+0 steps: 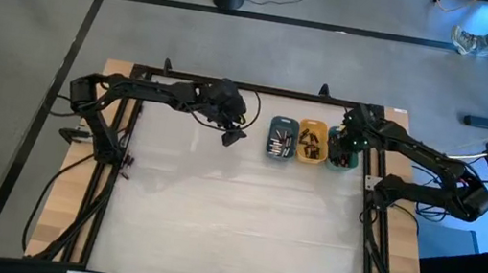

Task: Sort batteries
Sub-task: Put the black battery into the green bin

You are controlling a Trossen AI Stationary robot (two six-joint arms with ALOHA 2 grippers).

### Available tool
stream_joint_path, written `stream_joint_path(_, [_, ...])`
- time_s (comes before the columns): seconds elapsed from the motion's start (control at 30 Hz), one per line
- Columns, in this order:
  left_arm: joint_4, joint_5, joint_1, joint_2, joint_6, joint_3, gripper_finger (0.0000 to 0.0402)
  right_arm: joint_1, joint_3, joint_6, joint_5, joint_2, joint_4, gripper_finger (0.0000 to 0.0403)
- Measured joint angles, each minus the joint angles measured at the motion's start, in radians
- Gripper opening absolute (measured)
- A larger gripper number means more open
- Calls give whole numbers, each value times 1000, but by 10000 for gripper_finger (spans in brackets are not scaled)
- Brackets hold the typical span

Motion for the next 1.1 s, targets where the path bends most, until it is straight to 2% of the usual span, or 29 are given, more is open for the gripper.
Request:
stream_joint_path(0.47, [22,1,1,0,-18,0,255,0,0,-19,-9,139,42,53])
stream_joint_path(1.1, [25,0,1,0,-18,0,255,0,1,-57,-9,144,51,73])
